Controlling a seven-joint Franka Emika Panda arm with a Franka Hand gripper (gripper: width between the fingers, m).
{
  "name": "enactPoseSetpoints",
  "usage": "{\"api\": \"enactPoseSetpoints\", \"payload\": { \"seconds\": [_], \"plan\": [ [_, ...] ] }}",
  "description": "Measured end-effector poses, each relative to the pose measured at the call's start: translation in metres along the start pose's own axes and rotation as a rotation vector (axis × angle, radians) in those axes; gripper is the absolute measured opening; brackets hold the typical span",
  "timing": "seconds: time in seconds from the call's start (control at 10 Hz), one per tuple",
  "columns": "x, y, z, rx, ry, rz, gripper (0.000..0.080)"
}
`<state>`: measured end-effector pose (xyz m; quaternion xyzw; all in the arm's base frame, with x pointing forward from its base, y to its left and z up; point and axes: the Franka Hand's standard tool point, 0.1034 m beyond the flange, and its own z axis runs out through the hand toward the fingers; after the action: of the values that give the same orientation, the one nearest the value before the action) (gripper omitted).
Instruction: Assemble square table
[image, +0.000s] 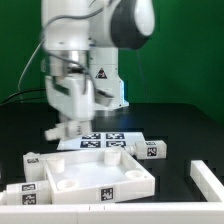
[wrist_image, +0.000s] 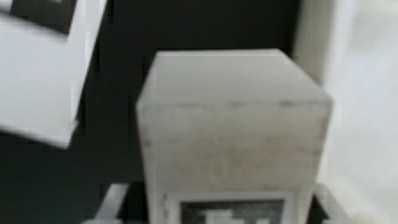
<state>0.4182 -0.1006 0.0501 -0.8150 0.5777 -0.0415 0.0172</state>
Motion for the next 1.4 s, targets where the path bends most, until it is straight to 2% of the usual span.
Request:
{"api": "enactPoseSetpoints", "payload": {
  "seconds": [0.1,0.2,0.4,0.6,1.4],
  "plan": [
    [0.0,0.001,-0.004,0.037,0.03,0.026,0.0282],
    [-0.006,-0.002,-0.005,0.041,0.014,0.016,0.0282],
    [-0.004,0.001,-0.002,0.033,0.017,0.021,0.0282],
    [0.008,0.017,0.005,0.003,0.022,0.079,0.0282],
    [-0.01,0.004,0.01,0.006,0.04,0.072,0.0282]
  ]
}}
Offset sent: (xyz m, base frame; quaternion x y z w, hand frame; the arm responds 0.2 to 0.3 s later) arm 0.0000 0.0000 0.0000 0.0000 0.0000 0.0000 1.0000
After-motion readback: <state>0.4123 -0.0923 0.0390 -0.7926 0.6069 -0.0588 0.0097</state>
